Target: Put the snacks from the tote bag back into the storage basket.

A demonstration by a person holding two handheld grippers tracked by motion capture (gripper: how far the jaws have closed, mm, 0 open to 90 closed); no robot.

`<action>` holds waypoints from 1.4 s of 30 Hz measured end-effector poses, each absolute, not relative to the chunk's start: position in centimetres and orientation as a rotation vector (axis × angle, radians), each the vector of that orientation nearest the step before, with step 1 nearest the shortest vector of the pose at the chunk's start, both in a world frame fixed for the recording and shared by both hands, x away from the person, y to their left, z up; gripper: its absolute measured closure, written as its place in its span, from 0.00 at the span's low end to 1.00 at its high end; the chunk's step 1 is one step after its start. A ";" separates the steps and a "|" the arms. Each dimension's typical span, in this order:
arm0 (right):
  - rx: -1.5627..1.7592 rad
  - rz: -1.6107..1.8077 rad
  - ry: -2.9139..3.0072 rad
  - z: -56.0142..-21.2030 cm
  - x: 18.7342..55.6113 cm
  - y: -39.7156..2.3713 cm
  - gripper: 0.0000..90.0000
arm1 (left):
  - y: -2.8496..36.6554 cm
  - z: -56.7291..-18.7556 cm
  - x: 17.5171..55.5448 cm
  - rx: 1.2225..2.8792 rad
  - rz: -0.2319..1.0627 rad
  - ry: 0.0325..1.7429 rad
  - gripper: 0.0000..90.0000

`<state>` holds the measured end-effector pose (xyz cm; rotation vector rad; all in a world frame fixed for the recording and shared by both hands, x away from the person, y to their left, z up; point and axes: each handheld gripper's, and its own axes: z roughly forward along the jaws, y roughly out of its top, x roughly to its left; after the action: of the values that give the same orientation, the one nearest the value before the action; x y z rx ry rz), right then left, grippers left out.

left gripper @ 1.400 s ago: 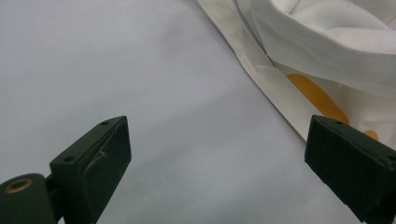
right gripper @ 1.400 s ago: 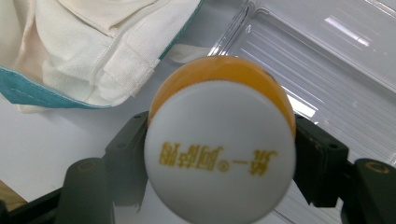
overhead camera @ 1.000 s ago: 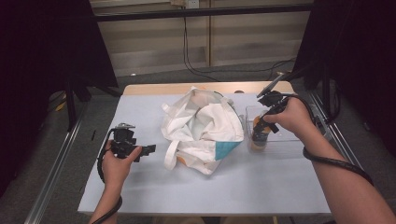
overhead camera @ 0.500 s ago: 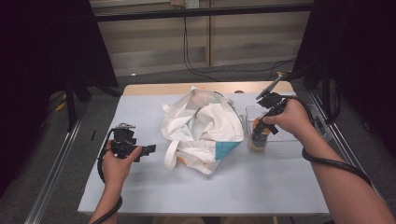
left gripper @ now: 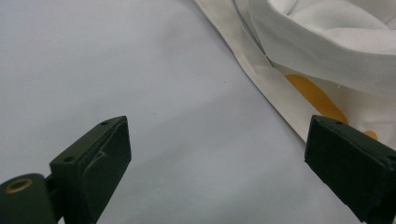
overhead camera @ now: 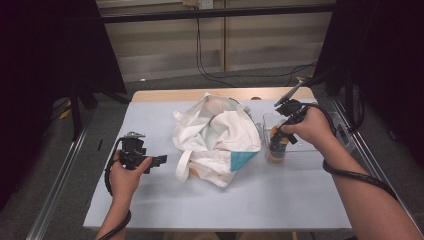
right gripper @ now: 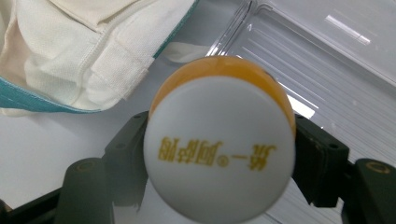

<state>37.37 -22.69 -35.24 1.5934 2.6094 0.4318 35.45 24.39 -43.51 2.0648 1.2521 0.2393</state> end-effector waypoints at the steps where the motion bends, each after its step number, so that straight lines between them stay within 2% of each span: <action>1: 1.599 0.431 2.605 -35.2 37.4 -22.7 0.33 | 24.4 -43.5 35.5 2.069 0.239 1.253 0.08; 20: 1.591 0.462 2.583 -35.4 37.1 -23.0 0.33 | 24.4 -43.5 35.3 2.069 0.237 1.250 0.08; 34: 1.550 0.506 2.567 -35.1 36.5 -22.8 0.22 | 24.1 -43.3 35.4 2.056 0.237 1.247 0.08; 42: 1.526 0.540 2.557 -35.0 36.0 -23.2 0.20 | 24.2 -43.5 35.4 2.068 0.236 1.245 0.08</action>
<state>35.98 -23.18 -34.96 1.5258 2.5567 0.5396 35.40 24.16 -43.53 2.0682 1.2452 0.2364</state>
